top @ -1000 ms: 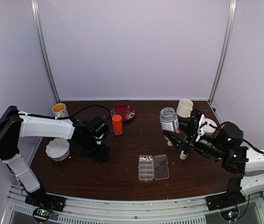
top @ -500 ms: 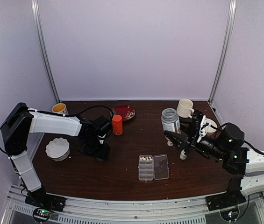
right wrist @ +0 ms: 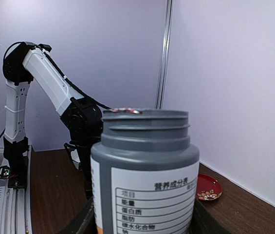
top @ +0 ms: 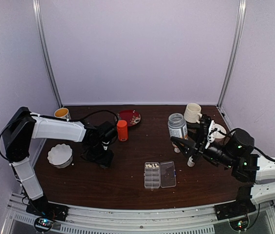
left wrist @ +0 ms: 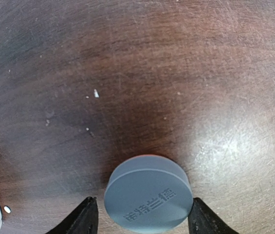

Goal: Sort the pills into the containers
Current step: Pick up the lid of the pill bottle from the center of the board.

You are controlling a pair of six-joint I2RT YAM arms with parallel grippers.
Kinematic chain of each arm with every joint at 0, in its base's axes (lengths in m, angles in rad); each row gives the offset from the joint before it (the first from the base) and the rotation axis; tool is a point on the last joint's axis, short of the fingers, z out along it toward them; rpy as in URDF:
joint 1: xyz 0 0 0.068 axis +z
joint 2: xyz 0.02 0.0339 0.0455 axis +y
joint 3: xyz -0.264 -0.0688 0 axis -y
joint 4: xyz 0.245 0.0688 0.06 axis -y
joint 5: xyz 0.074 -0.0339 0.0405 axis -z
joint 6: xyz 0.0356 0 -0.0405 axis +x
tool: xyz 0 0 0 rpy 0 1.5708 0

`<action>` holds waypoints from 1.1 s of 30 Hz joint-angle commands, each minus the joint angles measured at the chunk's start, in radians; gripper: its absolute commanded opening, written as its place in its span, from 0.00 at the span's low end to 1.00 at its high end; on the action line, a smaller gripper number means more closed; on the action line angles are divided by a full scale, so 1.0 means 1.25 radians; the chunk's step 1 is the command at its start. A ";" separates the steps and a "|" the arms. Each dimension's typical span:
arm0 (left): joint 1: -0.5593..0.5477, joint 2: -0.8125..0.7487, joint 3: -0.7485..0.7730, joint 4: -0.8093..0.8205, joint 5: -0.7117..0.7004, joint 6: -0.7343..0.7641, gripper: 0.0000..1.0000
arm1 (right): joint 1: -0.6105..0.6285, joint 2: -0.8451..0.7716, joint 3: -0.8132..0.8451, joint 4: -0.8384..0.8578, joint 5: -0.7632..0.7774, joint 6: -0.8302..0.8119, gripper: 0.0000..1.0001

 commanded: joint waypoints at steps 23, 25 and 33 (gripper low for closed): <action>-0.058 -0.138 0.108 -0.069 0.108 0.054 0.40 | 0.005 0.045 0.053 -0.082 -0.060 0.021 0.00; -0.072 -0.184 0.125 -0.070 0.169 0.053 0.40 | 0.006 0.056 0.061 -0.085 -0.069 0.028 0.00; -0.093 -0.349 0.082 0.142 0.449 0.008 0.40 | 0.018 0.092 0.108 -0.141 -0.157 0.010 0.00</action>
